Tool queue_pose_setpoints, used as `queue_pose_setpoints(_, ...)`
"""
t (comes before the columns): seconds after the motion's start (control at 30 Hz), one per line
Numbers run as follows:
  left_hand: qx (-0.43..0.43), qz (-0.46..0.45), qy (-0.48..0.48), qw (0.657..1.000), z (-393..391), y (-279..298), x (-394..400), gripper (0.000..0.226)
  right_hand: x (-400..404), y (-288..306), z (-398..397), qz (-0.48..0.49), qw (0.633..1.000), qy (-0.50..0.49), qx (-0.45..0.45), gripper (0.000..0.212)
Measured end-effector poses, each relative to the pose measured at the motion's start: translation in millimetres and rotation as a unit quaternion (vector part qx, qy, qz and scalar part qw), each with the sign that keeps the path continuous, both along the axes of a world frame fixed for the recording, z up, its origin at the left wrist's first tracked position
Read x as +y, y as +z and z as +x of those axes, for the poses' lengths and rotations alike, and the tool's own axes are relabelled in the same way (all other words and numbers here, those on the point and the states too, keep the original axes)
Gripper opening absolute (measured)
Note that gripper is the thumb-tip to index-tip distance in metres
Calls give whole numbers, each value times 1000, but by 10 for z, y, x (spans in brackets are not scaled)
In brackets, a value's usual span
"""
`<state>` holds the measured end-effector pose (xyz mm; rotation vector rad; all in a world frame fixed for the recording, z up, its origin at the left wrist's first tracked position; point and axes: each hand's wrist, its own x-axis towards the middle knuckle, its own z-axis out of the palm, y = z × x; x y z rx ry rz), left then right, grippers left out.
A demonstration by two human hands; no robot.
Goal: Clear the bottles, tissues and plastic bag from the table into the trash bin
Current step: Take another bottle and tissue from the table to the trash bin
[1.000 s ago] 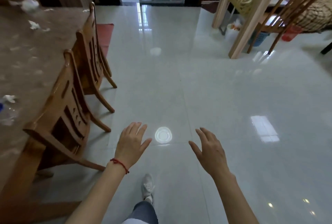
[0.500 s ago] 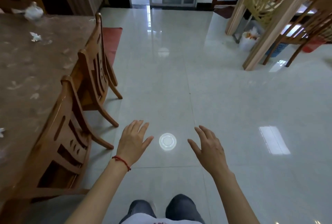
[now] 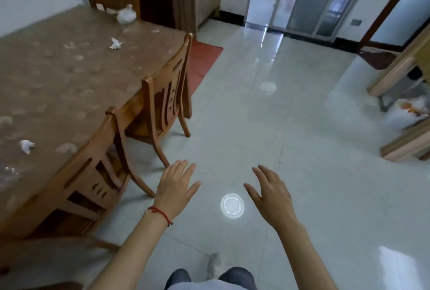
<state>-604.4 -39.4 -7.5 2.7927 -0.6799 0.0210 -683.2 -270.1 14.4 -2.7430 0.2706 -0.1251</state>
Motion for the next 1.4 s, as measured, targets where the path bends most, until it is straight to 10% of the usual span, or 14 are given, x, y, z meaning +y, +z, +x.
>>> queue_pose_setpoints(0.73, 24, -59, 432, 900, -442, 177, 1303, 58, 1524, 238, 1447, -15, 908, 416, 43, 54)
queue_pose_setpoints(1.4, 6, -48, 524, 851, -49, 314, 2995, 57, 3402, 244, 2283, -3, 872, 490, -7, 51)
